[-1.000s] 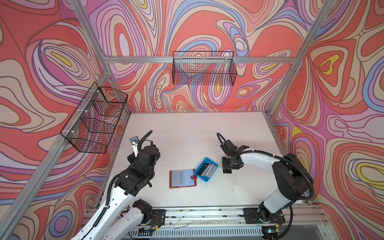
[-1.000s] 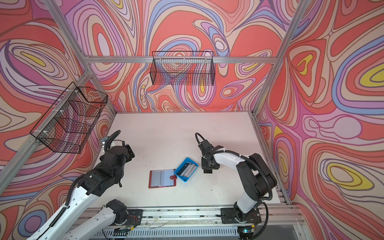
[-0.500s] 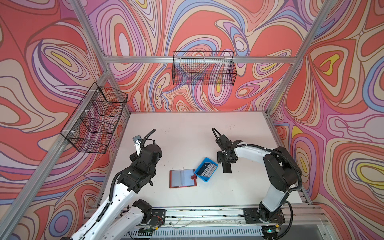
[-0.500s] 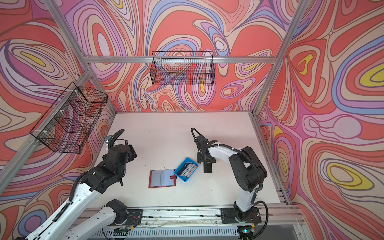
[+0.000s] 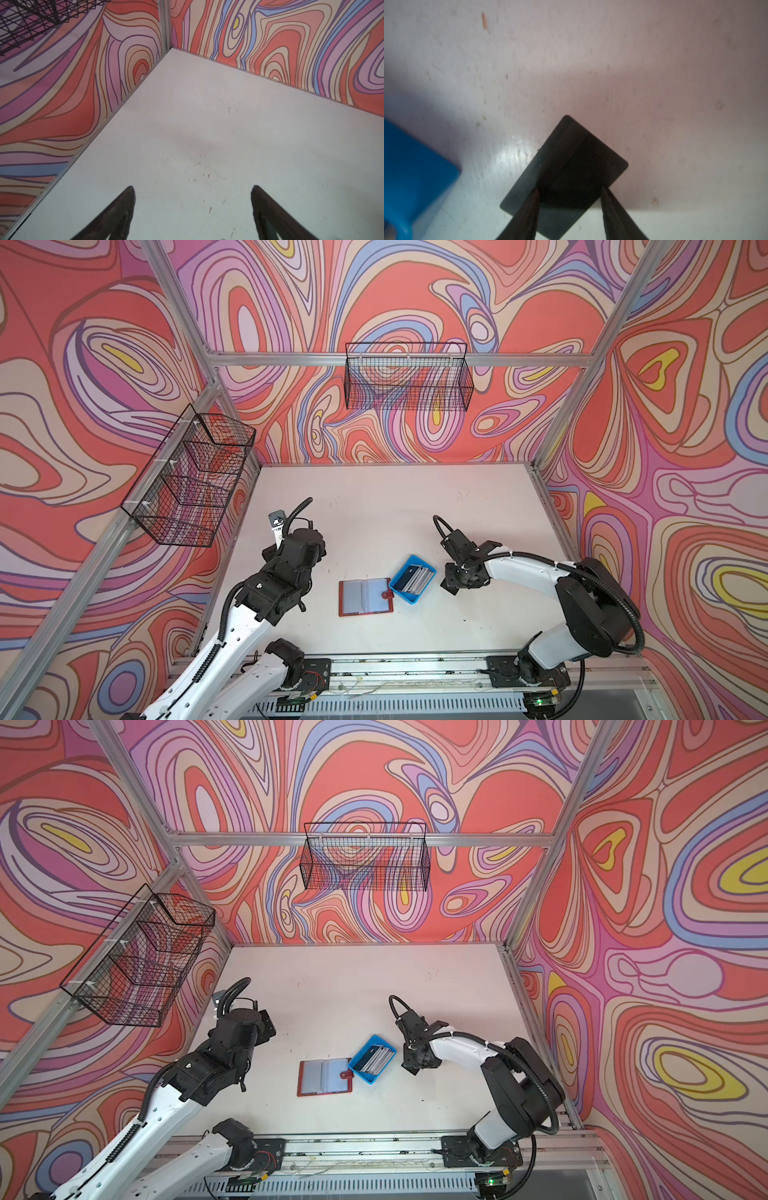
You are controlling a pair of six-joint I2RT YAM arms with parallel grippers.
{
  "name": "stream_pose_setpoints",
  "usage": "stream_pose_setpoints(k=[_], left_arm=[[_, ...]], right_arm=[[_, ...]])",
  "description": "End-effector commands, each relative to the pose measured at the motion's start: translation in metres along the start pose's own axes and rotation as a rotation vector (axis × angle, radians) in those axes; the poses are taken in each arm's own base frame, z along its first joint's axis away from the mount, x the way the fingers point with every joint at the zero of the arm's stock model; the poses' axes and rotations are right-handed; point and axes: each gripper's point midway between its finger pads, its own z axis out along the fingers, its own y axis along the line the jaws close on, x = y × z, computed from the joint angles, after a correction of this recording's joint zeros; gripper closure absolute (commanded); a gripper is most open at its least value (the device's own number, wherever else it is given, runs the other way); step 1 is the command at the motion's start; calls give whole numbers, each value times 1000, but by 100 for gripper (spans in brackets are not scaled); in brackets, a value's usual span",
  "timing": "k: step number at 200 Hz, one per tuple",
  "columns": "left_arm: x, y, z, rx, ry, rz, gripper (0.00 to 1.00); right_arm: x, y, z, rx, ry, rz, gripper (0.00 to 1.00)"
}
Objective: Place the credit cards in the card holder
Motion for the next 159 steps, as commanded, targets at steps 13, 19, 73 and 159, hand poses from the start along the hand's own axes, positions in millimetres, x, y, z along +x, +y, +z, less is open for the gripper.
stream_pose_setpoints(k=[13, 19, 73, 159], left_arm=[[11, 5, -5, 27, 40, -23, 12], [13, 4, -6, 39, 47, -25, 12], [26, -3, -7, 79, 116, -28, 12], [47, -23, 4, 87, 264, 47, 16]], right_arm=[[51, 2, 3, 12, 88, 10, 50], [56, 4, 3, 7, 85, 2, 50], [8, 9, -55, 67, -172, -14, 44], [-76, 21, -10, 116, -187, -49, 47]])
